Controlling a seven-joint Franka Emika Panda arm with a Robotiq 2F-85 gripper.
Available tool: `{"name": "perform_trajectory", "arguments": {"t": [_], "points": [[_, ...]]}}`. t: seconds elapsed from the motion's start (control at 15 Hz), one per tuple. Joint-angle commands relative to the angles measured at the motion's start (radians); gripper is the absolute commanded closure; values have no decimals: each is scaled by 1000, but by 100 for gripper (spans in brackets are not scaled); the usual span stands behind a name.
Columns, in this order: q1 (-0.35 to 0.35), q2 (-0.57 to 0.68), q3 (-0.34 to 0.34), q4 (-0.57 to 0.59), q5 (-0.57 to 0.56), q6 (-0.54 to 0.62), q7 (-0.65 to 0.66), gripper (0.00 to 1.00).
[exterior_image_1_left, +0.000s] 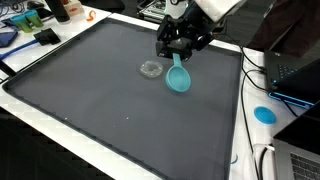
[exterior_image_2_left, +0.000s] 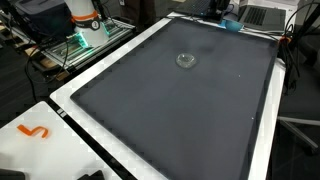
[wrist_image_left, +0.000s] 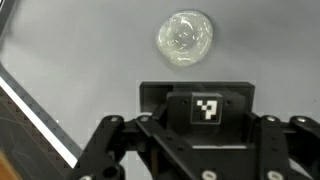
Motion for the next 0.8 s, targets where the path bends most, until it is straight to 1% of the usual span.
{"name": "perform_trajectory", "arguments": {"t": [0.0,0.33,0.53,0.73], "points": [[-39,35,-10,85,115,-20,-39,72],[-134,48,-27,134,300,-5,-72,72],[-206,42,-38,128,422,20,-78,72],[-274,27,-50,96,544,77,-75,72]]}}
